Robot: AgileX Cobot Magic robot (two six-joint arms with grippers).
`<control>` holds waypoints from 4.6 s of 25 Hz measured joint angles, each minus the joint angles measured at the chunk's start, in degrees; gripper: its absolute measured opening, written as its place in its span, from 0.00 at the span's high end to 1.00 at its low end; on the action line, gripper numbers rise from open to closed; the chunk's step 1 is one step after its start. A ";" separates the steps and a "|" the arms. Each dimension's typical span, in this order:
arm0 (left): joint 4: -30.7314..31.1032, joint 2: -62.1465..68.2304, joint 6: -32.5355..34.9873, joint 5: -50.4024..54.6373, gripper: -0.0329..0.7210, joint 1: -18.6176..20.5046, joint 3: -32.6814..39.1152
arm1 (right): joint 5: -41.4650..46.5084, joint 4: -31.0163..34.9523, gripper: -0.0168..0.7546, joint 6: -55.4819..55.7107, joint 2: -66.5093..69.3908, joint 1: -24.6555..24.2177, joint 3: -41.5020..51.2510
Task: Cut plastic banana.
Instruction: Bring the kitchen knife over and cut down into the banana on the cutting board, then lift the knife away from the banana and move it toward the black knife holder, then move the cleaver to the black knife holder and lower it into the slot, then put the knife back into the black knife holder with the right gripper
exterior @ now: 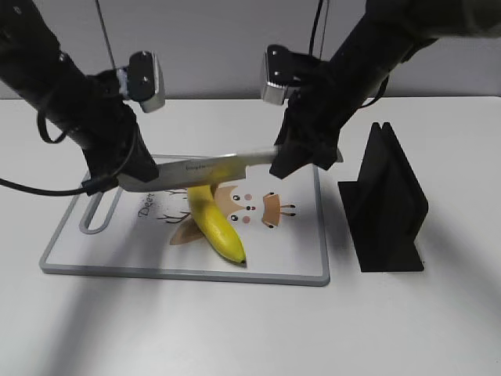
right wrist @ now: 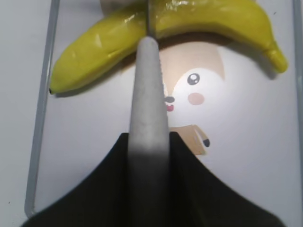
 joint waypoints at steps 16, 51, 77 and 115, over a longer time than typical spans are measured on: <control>-0.17 1.81 -0.65 -1.58 0.95 -1.31 -0.37 | -0.53 -4.19 0.74 3.09 3.03 -0.11 -0.19; 5.84 -11.26 -33.86 0.33 0.22 -1.31 -11.46 | 4.30 -14.38 0.75 18.92 -15.82 0.08 -0.19; 33.88 -15.87 -80.02 24.45 0.22 -1.20 -18.13 | 12.60 -23.91 0.75 74.04 -32.60 0.08 0.61; 36.41 -95.40 -86.16 21.64 0.29 -1.20 40.71 | -13.03 -34.85 0.75 100.74 -46.56 0.08 35.96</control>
